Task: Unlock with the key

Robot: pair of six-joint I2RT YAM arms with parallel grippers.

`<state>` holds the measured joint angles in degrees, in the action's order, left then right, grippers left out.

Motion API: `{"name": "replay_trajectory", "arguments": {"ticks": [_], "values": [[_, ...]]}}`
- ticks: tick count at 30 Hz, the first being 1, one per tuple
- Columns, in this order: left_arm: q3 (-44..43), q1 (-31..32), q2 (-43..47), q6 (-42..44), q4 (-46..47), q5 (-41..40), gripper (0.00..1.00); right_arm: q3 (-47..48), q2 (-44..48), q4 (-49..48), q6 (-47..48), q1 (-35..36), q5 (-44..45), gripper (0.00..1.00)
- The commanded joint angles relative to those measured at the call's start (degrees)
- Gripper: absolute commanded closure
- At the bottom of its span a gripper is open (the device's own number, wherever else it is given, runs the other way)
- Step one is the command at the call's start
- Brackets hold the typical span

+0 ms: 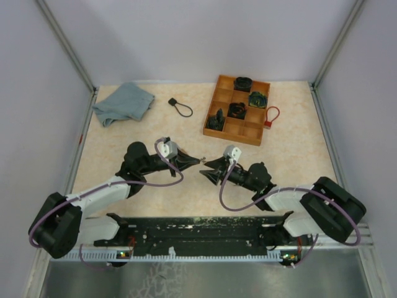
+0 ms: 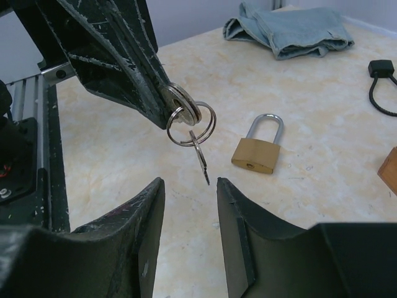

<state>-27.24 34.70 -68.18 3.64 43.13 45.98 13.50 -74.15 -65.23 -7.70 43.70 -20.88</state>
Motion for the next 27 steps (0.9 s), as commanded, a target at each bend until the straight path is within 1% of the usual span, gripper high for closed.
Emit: {"name": "replay_trajectory", "arguments": {"ticks": [1,7,10,12,15,16,20,24,27], "values": [[0.11,0.37,1.08,-1.17,2.72,1.64,1.0,1.33,-2.86,-9.86,-0.85,-0.13,-0.11,0.61],[0.35,0.5,1.41,-1.48,3.42,1.76,1.0,2.85,-5.3,-12.73,-1.81,-0.11,-2.29,0.69],[0.4,0.55,1.08,-2.0,4.13,1.94,1.0,3.43,-5.84,-12.96,-1.79,-0.11,-2.82,0.76],[0.51,0.63,1.26,-1.98,4.15,1.8,1.0,3.44,-5.55,-12.46,-1.64,-0.1,-2.92,0.83],[0.85,0.64,1.61,-1.76,4.31,1.23,1.0,3.64,-4.58,-9.79,-0.99,-0.07,-3.03,0.96],[0.91,0.68,1.65,-1.71,4.37,0.96,1.0,3.65,-4.09,-7.91,-0.5,-0.18,-2.96,1.0],[1.51,0.64,1.93,-1.19,4.41,-2.0,0.99,3.52,-0.03,0.7,1.16,-0.13,-2.7,1.0],[3.04,0.63,2.73,-0.37,4.63,-6.66,0.91,6.29,6.7,19.18,4.53,-0.12,-2.69,1.0],[3.76,0.66,2.95,-0.17,4.96,-8.83,0.79,10.74,10.44,34.27,7.49,-0.11,-2.45,1.0]]}}
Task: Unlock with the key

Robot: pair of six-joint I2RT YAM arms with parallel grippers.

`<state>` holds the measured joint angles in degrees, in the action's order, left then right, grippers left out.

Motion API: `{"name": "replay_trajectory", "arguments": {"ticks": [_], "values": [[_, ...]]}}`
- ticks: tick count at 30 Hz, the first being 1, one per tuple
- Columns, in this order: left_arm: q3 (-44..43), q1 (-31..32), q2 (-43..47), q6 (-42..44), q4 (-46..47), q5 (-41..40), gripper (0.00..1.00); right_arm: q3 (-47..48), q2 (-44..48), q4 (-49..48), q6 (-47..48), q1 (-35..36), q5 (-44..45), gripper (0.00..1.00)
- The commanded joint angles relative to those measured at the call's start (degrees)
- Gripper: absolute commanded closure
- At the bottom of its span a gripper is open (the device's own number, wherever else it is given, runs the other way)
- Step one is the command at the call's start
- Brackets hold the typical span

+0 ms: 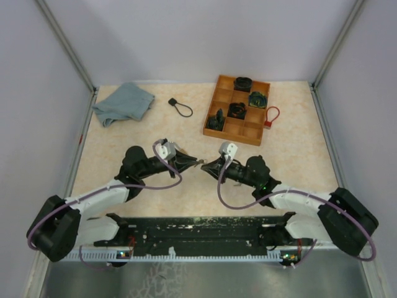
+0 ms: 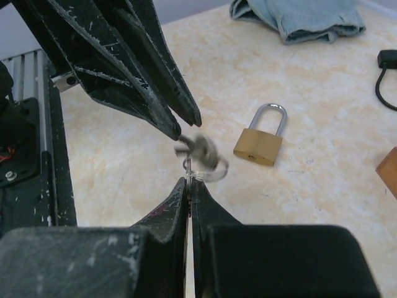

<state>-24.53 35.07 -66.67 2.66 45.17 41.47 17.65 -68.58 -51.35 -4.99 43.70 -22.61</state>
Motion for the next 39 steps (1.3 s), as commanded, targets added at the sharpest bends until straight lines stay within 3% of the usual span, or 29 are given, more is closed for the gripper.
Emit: {"name": "replay_trajectory", "arguments": {"ticks": [1,3,14,22,28,39], "values": [[1.32,0.27,1.5,0.9,3.17,-4.71,0.73,8.17,5.67,24.83,5.53,-0.11,-0.53,1.0],[1.72,0.31,1.9,0.96,3.49,-5.15,0.63,11.47,6.22,33.9,6.96,-0.1,-0.44,1.0],[1.91,0.29,1.22,3.41,3.18,2.61,0.45,27.04,0.8,59.18,12.63,1.25,-1.01,1.0],[0.03,0.27,-4.22,2.51,3.95,9.66,0.49,31.24,-0.45,64.7,16.46,1.9,-2.52,1.0],[-1.45,0.26,-6.67,1.06,4.61,12.89,0.64,32.1,-1.25,66.13,19.01,3.14,-2.83,1.0],[-2.24,0.27,-9.72,-2.45,7.3,17.46,0.67,34.87,-2.35,67.79,21.55,4.65,-3.24,1.0]]}}
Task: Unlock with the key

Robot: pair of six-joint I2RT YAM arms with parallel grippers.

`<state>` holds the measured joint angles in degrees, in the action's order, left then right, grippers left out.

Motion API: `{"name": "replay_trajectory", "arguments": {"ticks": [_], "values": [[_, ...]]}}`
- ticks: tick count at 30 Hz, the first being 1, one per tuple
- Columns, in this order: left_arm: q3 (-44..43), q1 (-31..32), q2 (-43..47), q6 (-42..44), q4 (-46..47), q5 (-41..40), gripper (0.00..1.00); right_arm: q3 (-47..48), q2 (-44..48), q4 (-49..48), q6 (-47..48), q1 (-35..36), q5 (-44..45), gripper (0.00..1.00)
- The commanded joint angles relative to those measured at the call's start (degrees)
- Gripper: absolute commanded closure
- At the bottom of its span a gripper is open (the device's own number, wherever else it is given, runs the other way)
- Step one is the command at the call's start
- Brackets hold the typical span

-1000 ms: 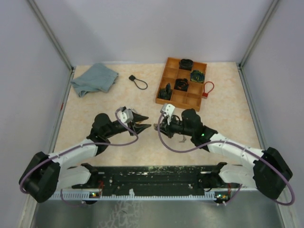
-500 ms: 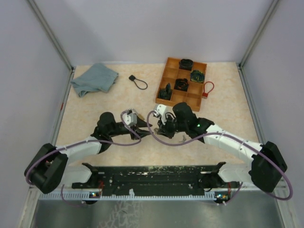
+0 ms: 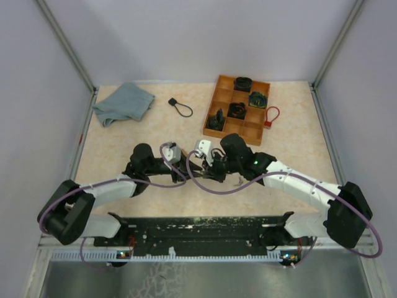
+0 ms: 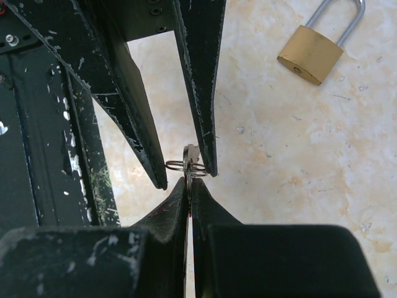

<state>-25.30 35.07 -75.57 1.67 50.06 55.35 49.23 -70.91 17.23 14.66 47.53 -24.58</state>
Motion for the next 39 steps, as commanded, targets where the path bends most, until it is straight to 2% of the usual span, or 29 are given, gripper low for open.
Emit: {"name": "replay_trajectory", "arguments": {"ticks": [1,5,11,14,16,20,25,28,32,39], "values": [[-1.59,0.29,-1.11,-1.57,2.41,3.92,0.67,3.32,-0.01,-0.72,2.1,0.89,-1.26,1.0],[-2.11,0.26,-1.88,-2.02,2.41,4.79,0.75,3.54,-0.1,-0.49,2.46,1.16,-1.3,1.0],[-3.11,0.29,-2.47,-2.2,0.81,6.14,0.99,3.67,-0.57,0.01,3.41,1.82,-1.06,1.0],[-3.69,0.26,-2.64,-2.09,-0.49,6.52,1.0,3.43,-0.23,-0.33,3.52,1.87,-0.59,0.99],[-3.71,0.27,-2.52,-2.1,-0.84,6.48,1.0,3.22,0.33,-0.64,3.57,1.87,-0.09,0.94],[-2.6,0.26,-0.98,-2.2,0.03,3.63,1.0,0.98,3.4,-3.14,2.98,1.87,1.83,0.81],[0.4,0.02,2.96,-3.7,3.77,-2.75,1.0,-5.96,11.16,-12.17,0.45,0.86,2.31,0.6],[3.64,-0.39,5.95,-7.57,8.28,-9.11,1.0,-9.98,15.62,-18.21,-1.92,-2.06,-2.39,0.56],[8.49,-0.43,8.54,-12.72,19.94,-15.33,1.0,-16.42,20.93,-30.33,-8.38,-7.37,-8.22,0.53],[11.73,-0.44,10.38,-20.33,28.37,-23.08,1.0,-24.1,22.58,-49.17,-16.26,-7.71,-7.02,0.52]]}}
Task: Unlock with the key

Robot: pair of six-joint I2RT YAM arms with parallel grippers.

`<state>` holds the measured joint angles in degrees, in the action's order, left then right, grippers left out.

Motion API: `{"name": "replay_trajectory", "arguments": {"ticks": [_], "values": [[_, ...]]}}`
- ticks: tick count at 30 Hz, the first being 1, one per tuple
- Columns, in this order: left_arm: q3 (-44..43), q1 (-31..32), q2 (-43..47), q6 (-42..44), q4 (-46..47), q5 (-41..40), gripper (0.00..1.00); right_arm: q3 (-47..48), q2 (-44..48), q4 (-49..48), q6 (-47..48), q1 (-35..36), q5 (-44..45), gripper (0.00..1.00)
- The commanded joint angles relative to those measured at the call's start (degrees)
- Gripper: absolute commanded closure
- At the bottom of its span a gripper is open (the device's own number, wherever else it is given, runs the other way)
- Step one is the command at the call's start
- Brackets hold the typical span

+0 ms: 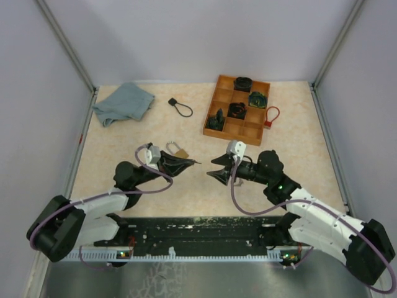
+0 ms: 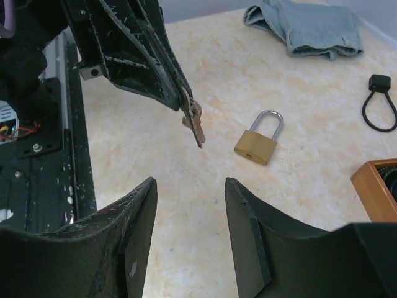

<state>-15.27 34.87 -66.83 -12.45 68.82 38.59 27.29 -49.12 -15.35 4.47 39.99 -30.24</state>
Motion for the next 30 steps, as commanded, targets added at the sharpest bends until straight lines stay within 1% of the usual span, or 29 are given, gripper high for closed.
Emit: {"name": "replay_trajectory", "arguments": {"ticks": [1,3,6,13,18,21,23,27,30], "values": [[2.21,-0.23,1.89,-7.29,11.18,-6.8,1.0,-3.16,0.66,-19.38,-6.99,-0.17,-1.17,0.52],[2.79,-0.24,1.92,-9.84,14.13,-7.31,1.0,-5.26,0.25,-24.77,-8.75,-0.15,-1.02,0.51],[2.81,-0.24,0.32,-12.85,18.47,-5.68,1.0,-7.37,-2.1,-34.5,-11.29,-0.17,-1.89,0.51],[2.4,-0.19,-4.27,-20.51,28.45,-2.22,1.0,-6.72,-9.61,-47.1,-17.05,-0.17,-8.96,0.53],[2.1,-0.24,-7.25,-23.66,33.03,-1.75,1.0,-5.93,-11.6,-49.98,-18.8,-0.17,-11.36,0.57],[1.43,-0.14,-8.27,-24.61,33.67,-1.14,1.0,-5.47,-12.49,-50.07,-19.13,-0.09,-11.87,0.6],[1.13,-0.15,-8.13,-24.91,33.66,-0.82,1.0,-5.63,-12.85,-49.84,-19.0,-0.13,-11.25,0.61],[1.29,-0.14,-7.16,-24.73,33.66,-0.56,1.0,-6.95,-13.05,-48.52,-17.81,-0.11,-6.78,0.61],[1.21,-0.1,-6.63,-24.87,33.67,0.21,1.0,-6.55,-13.94,-47.38,-17.69,-0.14,-6.01,0.61]]}}
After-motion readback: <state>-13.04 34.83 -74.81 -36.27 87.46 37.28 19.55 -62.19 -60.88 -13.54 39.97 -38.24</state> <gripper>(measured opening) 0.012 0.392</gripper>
